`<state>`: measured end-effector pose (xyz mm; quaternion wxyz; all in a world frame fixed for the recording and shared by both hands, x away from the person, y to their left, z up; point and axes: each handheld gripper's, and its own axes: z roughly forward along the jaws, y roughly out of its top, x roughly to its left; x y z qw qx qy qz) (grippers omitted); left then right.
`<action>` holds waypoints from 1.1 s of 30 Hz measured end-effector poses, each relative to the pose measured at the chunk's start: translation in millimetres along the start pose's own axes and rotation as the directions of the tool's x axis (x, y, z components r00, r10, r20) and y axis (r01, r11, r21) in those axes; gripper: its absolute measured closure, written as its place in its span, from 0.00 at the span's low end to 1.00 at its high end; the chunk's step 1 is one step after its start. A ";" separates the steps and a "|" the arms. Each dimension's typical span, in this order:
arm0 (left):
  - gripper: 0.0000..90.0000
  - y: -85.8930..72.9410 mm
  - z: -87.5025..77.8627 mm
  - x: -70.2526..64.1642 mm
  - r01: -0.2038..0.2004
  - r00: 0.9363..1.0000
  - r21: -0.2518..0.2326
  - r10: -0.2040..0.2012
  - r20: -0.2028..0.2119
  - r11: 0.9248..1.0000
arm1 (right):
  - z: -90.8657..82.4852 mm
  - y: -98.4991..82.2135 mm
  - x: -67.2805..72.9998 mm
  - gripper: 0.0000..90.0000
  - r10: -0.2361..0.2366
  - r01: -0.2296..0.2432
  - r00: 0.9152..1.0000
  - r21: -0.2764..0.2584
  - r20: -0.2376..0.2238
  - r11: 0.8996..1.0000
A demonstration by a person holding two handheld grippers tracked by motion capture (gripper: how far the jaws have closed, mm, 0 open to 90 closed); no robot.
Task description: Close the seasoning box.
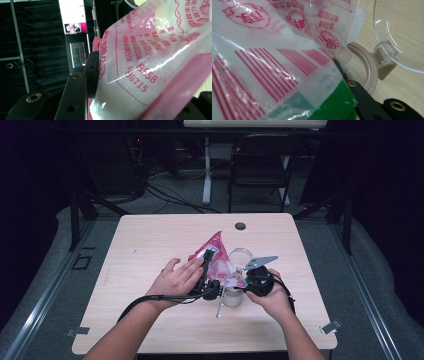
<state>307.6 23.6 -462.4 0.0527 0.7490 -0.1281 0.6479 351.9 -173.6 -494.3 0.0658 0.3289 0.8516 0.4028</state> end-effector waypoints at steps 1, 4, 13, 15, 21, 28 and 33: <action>0.71 -0.1 0.0 -0.6 0.007 1.000 0.002 -0.007 0.005 1.000 | 0.1 0.0 0.1 1.00 0.000 0.000 1.000 0.000 0.001 1.000; 0.71 0.7 -0.2 0.5 -0.009 1.000 -0.003 0.009 -0.002 1.000 | 0.1 0.0 -0.2 1.00 0.000 0.000 1.000 0.000 0.003 1.000; 0.71 2.5 0.3 -0.5 -0.007 1.000 -0.003 0.007 0.004 1.000 | -0.3 -0.6 -1.3 1.00 0.007 -0.007 1.000 0.002 0.007 1.000; 0.71 2.1 0.3 -0.7 0.011 1.000 -0.004 -0.011 0.006 1.000 | -0.4 -0.7 -1.0 1.00 0.008 -0.008 1.000 -0.004 0.010 1.000; 0.71 1.0 0.0 -0.2 -0.006 1.000 0.001 0.006 0.013 1.000 | 0.4 -0.4 -0.5 1.00 0.005 -0.005 1.000 -0.004 0.006 1.000; 0.71 0.9 0.2 1.6 -0.018 1.000 -0.001 0.018 0.013 1.000 | 0.1 -0.5 -0.6 1.00 0.005 -0.005 1.000 -0.005 0.008 1.000; 0.71 -0.8 0.1 1.1 -0.012 1.000 0.001 0.012 0.022 1.000 | -0.1 -0.4 -0.6 1.00 0.004 -0.004 1.000 -0.006 0.011 1.000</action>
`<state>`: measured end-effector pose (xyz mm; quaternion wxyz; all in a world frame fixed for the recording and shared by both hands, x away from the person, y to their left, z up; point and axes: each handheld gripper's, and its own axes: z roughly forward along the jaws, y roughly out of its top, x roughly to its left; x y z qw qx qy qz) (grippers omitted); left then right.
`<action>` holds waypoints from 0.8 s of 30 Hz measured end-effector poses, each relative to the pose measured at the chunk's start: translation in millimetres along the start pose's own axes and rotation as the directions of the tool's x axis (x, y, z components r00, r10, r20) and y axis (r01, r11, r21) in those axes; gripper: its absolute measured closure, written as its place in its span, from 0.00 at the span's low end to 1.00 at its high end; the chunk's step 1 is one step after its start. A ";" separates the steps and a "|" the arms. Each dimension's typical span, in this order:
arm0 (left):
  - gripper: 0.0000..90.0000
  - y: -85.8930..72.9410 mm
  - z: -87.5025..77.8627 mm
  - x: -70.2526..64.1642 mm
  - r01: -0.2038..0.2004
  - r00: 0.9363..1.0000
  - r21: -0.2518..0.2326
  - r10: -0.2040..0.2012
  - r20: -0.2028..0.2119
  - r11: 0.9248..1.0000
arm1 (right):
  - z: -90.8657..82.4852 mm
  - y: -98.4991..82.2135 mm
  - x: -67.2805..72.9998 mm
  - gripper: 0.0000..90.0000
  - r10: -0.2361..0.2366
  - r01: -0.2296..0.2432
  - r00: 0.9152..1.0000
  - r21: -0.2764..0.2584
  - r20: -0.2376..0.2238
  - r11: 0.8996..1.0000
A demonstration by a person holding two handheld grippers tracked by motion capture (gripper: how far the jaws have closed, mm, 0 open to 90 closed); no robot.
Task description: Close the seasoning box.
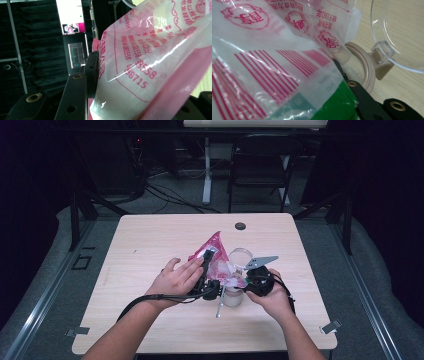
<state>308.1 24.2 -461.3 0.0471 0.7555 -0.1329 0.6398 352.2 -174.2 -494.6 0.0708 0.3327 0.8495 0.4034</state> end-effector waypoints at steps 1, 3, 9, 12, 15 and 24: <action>0.71 0.0 0.0 0.0 0.000 1.000 0.000 0.000 0.000 1.000 | 0.0 0.0 0.0 1.00 0.000 0.000 1.000 0.000 0.000 1.000; 0.71 -0.5 0.1 -0.3 0.002 1.000 0.000 -0.002 -0.001 1.000 | 0.1 0.0 0.0 1.00 -0.001 0.001 1.000 -0.001 0.000 1.000; 0.72 -1.1 0.1 -1.7 0.009 1.000 0.006 -0.009 0.015 1.000 | 0.4 -0.1 -0.2 1.00 -0.001 0.001 1.000 0.001 0.003 1.000; 0.72 -1.1 -0.4 -0.4 -0.006 1.000 0.011 0.006 0.010 1.000 | 0.3 -0.2 -0.2 1.00 -0.001 0.001 1.000 0.001 0.003 1.000; 0.72 -1.3 -0.3 -0.7 -0.007 1.000 0.012 0.007 0.016 1.000 | -0.6 0.0 -0.8 1.00 -0.002 0.002 1.000 0.005 0.003 1.000; 0.72 -2.5 0.5 -1.9 -0.015 1.000 0.006 0.015 0.022 1.000 | -0.2 -0.3 -1.0 1.00 -0.003 0.003 1.000 0.008 0.009 1.000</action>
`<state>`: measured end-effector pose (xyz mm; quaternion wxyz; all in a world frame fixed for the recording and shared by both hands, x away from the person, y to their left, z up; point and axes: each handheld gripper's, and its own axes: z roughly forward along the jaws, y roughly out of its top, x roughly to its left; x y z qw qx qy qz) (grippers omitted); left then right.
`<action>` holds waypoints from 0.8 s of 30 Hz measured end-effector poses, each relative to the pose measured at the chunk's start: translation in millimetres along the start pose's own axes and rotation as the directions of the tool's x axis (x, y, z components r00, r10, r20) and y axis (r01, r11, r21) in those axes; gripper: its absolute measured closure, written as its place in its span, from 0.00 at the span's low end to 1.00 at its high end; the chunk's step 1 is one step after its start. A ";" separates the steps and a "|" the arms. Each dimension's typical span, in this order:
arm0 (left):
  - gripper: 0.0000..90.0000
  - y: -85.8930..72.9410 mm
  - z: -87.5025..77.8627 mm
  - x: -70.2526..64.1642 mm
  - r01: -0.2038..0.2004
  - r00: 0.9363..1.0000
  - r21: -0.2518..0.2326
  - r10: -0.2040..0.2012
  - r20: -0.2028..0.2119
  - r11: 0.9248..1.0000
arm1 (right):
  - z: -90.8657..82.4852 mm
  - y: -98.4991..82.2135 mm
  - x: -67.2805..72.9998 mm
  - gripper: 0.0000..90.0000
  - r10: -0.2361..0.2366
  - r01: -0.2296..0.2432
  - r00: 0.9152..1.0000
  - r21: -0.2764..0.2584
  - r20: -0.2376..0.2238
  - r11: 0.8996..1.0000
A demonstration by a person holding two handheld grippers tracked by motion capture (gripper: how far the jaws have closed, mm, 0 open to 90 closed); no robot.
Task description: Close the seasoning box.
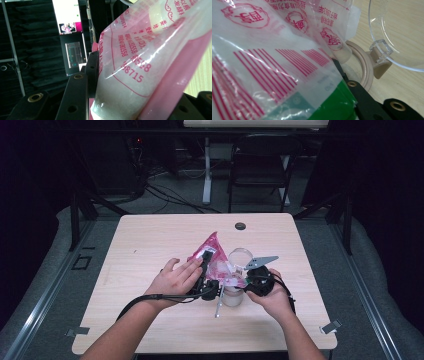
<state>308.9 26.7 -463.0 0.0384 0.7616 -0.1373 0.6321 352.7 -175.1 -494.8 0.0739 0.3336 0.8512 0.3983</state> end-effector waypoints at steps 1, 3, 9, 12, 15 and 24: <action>0.72 -0.2 0.0 0.1 0.000 1.000 0.000 0.000 0.001 1.000 | 0.1 -0.1 0.2 1.00 0.004 -0.004 1.000 -0.004 0.000 1.000; 0.72 -0.8 -0.5 -0.7 0.008 1.000 0.009 -0.008 0.013 1.000 | 0.0 -0.1 0.1 1.00 0.004 -0.004 1.000 -0.004 0.000 1.000; 0.72 -0.7 -0.6 -0.8 0.001 1.000 0.010 -0.001 0.017 1.000 | 0.0 -0.2 -0.2 1.00 0.001 -0.001 1.000 0.001 0.000 1.000; 0.72 -0.9 -0.4 -1.4 0.002 1.000 0.006 -0.002 0.016 1.000 | 0.0 -0.3 -0.7 1.00 -0.001 0.001 1.000 -0.001 0.000 1.000; 0.72 -0.8 -0.5 -0.8 -0.010 1.000 0.004 0.010 0.014 1.000 | 0.1 -0.4 -0.9 1.00 -0.002 0.002 1.000 0.001 0.000 1.000; 0.73 -2.7 -0.4 -2.0 -0.028 0.999 0.007 0.028 0.030 1.000 | 1.1 -0.9 -0.2 1.00 0.001 -0.001 1.000 0.002 0.009 1.000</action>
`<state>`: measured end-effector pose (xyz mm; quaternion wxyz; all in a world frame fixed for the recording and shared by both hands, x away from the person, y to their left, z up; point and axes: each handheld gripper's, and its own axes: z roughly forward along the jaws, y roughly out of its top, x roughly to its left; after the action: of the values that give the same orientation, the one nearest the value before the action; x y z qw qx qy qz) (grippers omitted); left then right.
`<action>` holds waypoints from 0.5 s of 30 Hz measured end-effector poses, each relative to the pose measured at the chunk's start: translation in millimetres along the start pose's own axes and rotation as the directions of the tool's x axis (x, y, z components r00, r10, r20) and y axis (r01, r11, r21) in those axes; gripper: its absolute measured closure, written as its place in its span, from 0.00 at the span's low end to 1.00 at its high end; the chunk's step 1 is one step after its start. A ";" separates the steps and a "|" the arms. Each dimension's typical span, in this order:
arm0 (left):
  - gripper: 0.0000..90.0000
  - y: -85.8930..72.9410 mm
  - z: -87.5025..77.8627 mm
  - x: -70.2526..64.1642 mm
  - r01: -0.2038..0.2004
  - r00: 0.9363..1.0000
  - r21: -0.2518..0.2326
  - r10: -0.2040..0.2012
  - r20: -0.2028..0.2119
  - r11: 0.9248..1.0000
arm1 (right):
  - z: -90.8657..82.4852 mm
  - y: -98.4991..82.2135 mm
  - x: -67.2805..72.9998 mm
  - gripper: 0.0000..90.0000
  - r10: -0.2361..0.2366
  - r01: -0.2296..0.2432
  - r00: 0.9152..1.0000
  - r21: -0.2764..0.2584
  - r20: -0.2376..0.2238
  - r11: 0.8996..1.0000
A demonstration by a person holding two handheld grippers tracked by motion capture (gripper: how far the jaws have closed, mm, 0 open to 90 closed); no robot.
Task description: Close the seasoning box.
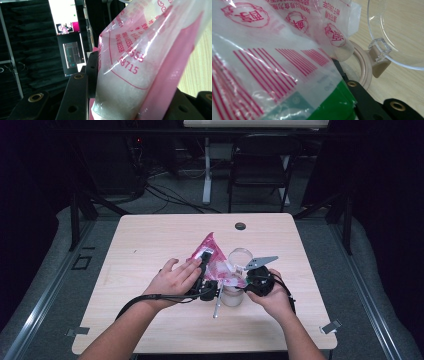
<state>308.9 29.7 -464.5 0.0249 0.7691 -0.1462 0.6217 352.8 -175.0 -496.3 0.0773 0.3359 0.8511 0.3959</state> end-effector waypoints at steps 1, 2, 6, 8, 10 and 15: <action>0.73 0.0 0.0 0.0 0.000 1.000 0.000 0.000 0.000 1.000 | 0.2 -0.1 0.0 1.00 -0.002 0.002 1.000 0.001 0.000 1.000; 0.73 -0.3 -0.4 -0.7 0.000 1.000 0.005 0.000 0.003 1.000 | 0.2 0.0 0.0 1.00 -0.002 0.002 1.000 0.002 0.001 1.000; 0.73 -0.6 -0.4 -0.9 -0.001 1.000 0.005 0.001 0.006 1.000 | 0.0 -0.1 -0.4 1.00 0.000 0.000 1.000 0.004 0.002 1.000; 0.73 -0.6 -0.3 -1.4 0.002 1.000 0.005 -0.002 0.006 1.000 | 0.0 -0.2 -0.4 1.00 -0.001 0.001 1.000 0.004 0.002 1.000; 0.73 -0.6 -0.2 -1.5 0.001 1.000 0.005 -0.001 0.005 1.000 | 0.1 -0.2 -0.4 1.00 -0.002 0.002 1.000 0.006 0.003 1.000; 0.73 -0.5 -0.2 -1.5 -0.002 1.000 0.005 0.002 0.005 1.000 | -0.2 -0.2 -0.4 1.00 -0.002 0.002 1.000 0.005 0.004 1.000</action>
<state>308.6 30.5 -465.9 0.0221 0.7707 -0.1454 0.6200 353.0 -175.4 -496.4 0.0787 0.3361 0.8524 0.3928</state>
